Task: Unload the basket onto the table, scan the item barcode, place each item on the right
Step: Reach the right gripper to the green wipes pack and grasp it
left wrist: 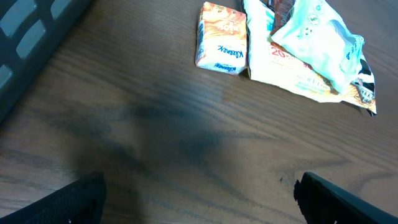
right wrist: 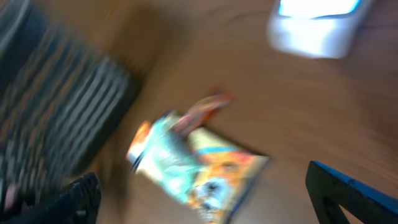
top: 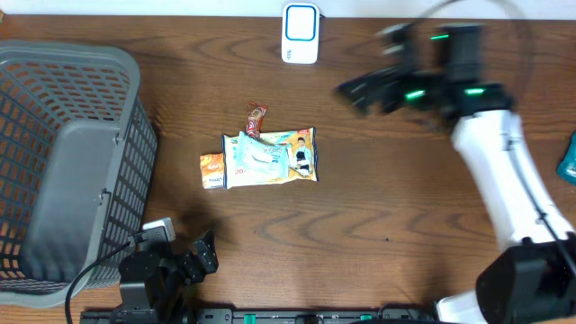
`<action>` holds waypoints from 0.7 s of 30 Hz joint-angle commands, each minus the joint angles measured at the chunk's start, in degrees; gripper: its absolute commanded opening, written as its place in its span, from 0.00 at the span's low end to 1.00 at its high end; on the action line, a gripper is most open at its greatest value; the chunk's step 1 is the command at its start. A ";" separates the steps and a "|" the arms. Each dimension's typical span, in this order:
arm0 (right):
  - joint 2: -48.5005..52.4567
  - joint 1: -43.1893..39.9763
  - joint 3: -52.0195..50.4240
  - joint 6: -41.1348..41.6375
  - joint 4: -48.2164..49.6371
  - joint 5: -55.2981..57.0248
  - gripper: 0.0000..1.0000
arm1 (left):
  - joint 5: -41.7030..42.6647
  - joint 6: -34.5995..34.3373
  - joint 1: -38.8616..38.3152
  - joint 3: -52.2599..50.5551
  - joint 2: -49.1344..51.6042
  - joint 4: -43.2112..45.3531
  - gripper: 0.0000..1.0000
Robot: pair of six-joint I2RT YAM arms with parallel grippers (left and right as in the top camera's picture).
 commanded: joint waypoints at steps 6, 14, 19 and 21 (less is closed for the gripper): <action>7.61 20.13 0.02 -16.98 3.26 11.67 0.99 | 0.07 0.33 0.09 -0.28 -0.28 -1.95 0.98; 18.78 21.88 1.73 -16.37 12.70 10.49 0.99 | 0.07 0.33 0.09 -0.28 -0.28 -1.95 0.98; 25.51 21.84 7.37 -16.52 12.41 10.51 0.99 | 0.07 0.33 0.09 -0.28 -0.28 -1.95 0.98; 27.41 21.57 9.70 -16.50 12.15 10.38 0.99 | 0.07 0.33 0.09 -0.28 -0.28 -1.95 0.98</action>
